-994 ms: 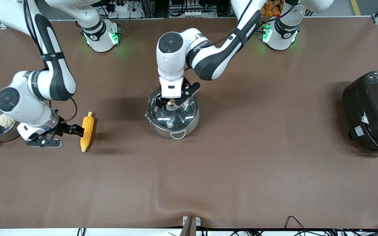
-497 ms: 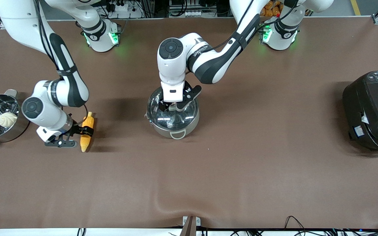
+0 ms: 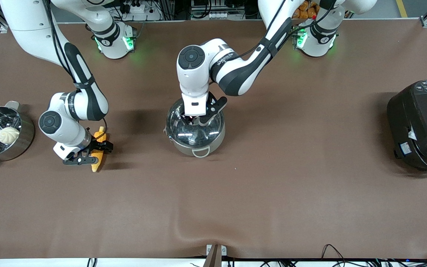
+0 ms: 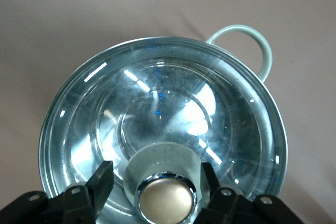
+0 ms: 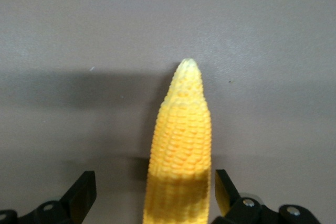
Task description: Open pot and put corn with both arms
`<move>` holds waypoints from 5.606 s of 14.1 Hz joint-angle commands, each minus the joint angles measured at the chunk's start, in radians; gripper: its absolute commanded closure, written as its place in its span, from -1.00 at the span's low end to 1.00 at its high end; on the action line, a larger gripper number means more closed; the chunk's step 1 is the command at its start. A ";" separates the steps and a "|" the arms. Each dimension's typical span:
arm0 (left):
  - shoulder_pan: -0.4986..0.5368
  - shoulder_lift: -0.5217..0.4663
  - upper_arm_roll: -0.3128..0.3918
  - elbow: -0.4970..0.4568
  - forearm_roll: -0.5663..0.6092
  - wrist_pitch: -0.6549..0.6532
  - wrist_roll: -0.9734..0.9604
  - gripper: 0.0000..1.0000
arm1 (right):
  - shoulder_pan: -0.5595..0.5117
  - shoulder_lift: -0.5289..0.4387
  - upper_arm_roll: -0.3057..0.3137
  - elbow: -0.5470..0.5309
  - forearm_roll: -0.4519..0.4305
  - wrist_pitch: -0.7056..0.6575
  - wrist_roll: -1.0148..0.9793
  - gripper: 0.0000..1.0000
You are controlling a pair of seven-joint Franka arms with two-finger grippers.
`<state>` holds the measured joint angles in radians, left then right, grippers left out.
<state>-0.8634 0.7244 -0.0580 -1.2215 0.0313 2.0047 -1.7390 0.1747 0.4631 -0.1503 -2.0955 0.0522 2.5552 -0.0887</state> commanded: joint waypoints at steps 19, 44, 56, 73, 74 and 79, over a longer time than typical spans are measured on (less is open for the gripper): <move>-0.008 0.027 0.000 0.033 -0.045 0.005 -0.020 0.10 | -0.034 0.011 0.009 0.000 0.011 0.016 -0.078 0.47; 0.633 -0.417 0.001 -0.335 -0.149 -0.286 1.045 1.00 | 0.035 -0.109 0.293 0.598 0.009 -0.851 0.559 0.38; 0.797 -0.517 0.000 -1.049 -0.030 0.458 1.305 1.00 | 0.232 -0.081 0.476 0.533 -0.161 -0.674 1.033 0.37; 0.811 -0.545 0.004 -0.930 -0.030 0.423 1.305 -1.00 | 0.328 0.019 0.445 0.364 -0.270 -0.349 1.146 0.31; 0.814 -0.546 0.006 -0.870 -0.030 0.358 1.305 -1.00 | 0.328 0.020 0.439 0.362 -0.270 -0.348 1.144 0.30; 0.851 -0.526 0.004 -0.526 -0.016 -0.071 1.328 -1.00 | 0.327 0.035 0.410 0.364 -0.276 -0.326 1.146 -0.84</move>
<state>-0.0387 0.1807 -0.0462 -1.8583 -0.0083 2.0475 -0.4464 0.4954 0.5051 0.2800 -1.7262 -0.1987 2.2148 1.0318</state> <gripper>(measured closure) 0.000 0.480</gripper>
